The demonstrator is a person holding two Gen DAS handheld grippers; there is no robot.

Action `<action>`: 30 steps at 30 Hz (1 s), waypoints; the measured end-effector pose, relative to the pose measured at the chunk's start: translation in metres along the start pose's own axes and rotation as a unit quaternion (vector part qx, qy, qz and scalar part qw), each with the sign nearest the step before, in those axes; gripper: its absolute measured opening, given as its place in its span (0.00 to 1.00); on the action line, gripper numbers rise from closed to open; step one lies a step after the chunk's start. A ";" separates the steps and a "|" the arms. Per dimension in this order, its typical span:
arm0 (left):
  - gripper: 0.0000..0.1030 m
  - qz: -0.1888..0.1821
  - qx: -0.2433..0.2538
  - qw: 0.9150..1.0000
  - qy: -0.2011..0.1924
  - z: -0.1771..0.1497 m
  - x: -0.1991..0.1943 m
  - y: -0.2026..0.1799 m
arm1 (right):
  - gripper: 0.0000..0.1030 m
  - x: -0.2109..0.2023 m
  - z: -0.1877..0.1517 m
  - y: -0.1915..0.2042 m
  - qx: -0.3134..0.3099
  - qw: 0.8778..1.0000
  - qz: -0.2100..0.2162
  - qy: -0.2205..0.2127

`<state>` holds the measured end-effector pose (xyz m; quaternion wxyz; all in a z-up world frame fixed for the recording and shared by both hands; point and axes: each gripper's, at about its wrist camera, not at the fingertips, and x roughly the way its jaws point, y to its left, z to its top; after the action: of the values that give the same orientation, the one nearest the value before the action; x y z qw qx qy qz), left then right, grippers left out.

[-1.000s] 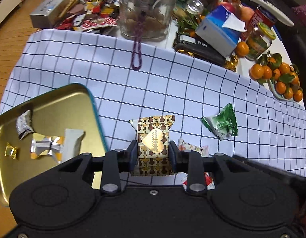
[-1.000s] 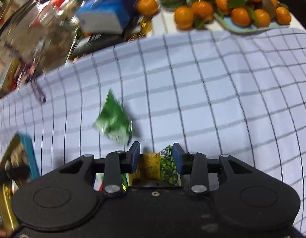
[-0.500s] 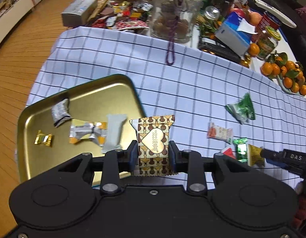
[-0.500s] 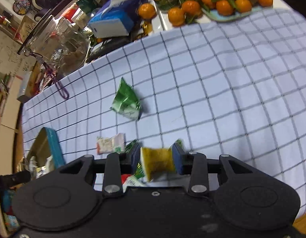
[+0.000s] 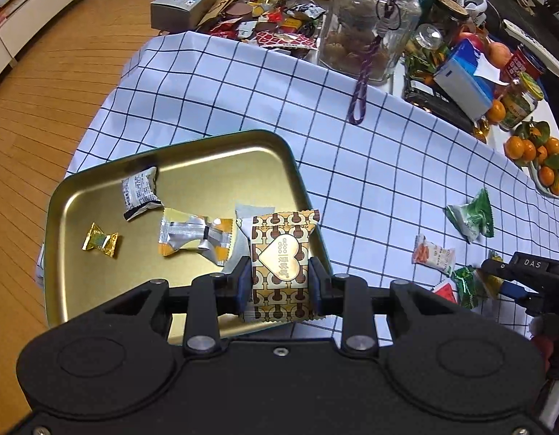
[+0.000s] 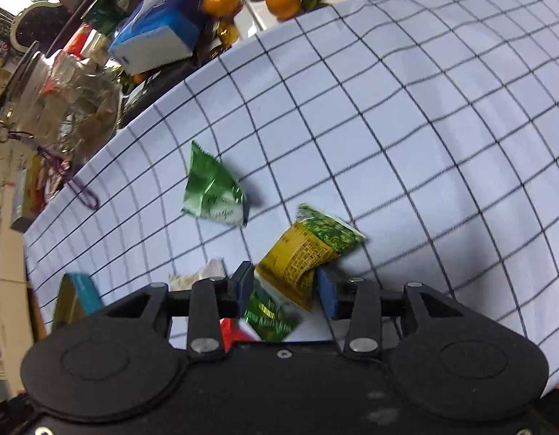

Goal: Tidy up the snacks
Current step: 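Carry the brown packet over the tray with the left tool while the right tool holds the pea packet, then open the left gripper over the tray while the right tool drops the pea packet in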

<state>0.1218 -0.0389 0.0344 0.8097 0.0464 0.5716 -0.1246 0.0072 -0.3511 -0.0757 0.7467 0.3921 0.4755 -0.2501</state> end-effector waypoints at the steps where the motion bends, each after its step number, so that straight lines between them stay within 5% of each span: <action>1: 0.39 0.002 -0.005 1.000 0.001 0.001 0.002 0.003 | 0.43 0.003 0.001 0.003 -0.003 1.000 -0.007 -0.005; 13: 0.39 -0.002 -0.063 0.998 0.000 0.005 0.000 0.037 | 0.46 0.012 -0.002 0.022 0.024 0.998 -0.041 -0.041; 23: 0.39 0.014 -0.103 0.995 -0.007 0.005 -0.003 0.072 | 0.31 0.005 -0.006 0.018 0.004 0.995 -0.071 -0.073; 30: 0.39 0.023 -0.166 0.986 -0.008 0.003 -0.005 0.111 | 0.31 -0.026 -0.017 0.043 -0.044 0.992 -0.005 -0.121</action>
<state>0.1509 0.0681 0.0327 0.8135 -0.0763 0.5765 -0.0095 0.0196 -0.3123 -0.0416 0.8139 0.3239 0.3942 -0.2780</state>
